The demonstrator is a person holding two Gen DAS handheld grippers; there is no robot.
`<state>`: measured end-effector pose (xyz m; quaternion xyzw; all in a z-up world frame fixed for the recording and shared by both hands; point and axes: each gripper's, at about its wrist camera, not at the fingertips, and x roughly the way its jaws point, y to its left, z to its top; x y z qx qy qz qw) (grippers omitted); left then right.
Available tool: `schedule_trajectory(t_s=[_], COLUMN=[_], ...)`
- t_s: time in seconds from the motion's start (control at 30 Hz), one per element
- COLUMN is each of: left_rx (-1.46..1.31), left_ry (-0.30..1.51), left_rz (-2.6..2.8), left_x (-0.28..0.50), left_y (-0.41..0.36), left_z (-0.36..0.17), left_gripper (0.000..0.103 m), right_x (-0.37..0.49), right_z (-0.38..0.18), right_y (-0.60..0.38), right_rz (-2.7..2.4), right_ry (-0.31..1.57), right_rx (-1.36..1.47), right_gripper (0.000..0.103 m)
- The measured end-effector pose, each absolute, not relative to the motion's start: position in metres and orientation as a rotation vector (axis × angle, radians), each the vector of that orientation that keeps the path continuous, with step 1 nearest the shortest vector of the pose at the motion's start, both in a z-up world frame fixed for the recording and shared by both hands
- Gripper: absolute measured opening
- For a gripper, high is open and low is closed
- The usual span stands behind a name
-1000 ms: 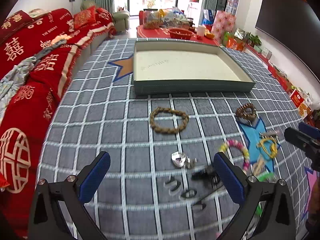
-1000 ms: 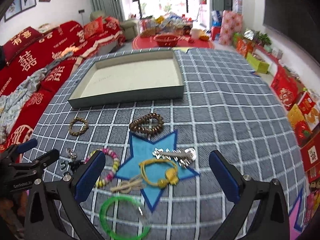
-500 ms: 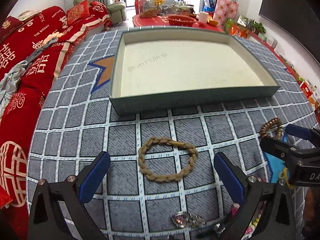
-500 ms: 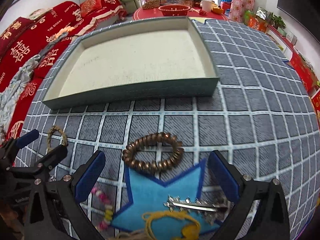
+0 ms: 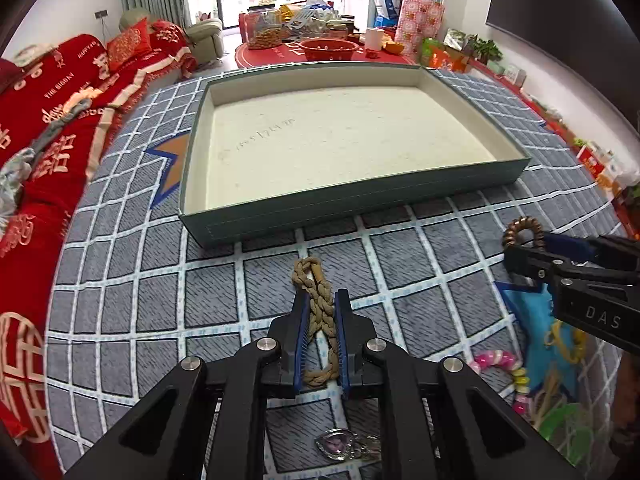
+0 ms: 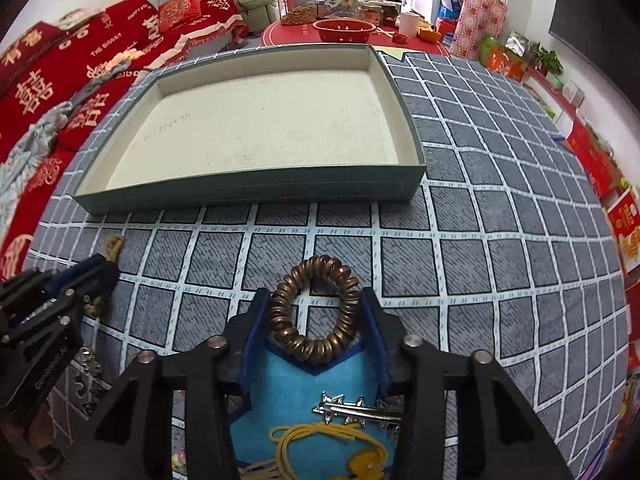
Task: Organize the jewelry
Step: 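Carry both bracelets up and over into the grey tray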
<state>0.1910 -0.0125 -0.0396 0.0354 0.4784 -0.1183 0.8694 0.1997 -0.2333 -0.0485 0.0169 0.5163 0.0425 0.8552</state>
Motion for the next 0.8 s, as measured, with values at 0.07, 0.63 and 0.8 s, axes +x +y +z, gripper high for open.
schedule_trajectory(t_s=[0.07, 0.63, 0.8], left_rx=[0.020, 0.022, 0.027], left_ry=[1.012, 0.821, 0.810], left_rz=[-0.282, -0.318, -0.295], left_x=[0.190, 0.217, 0.260], left_y=[-0.008, 0.007, 0.002], left_z=[-0.035, 0.083, 0.095], left_gripper=[0.025, 0.025, 0.025], right_x=[0.196, 0.239, 0.276], right_z=[-0.046, 0.043, 0.057], right_y=[-0.242, -0.268, -0.268], right_rz=[0.113, 0.208, 0.221], right_ry=[1.088, 0.986, 0.986], right_rx=[0.081, 0.285, 0.311], right_gripper=[0.046, 0.046, 0.046])
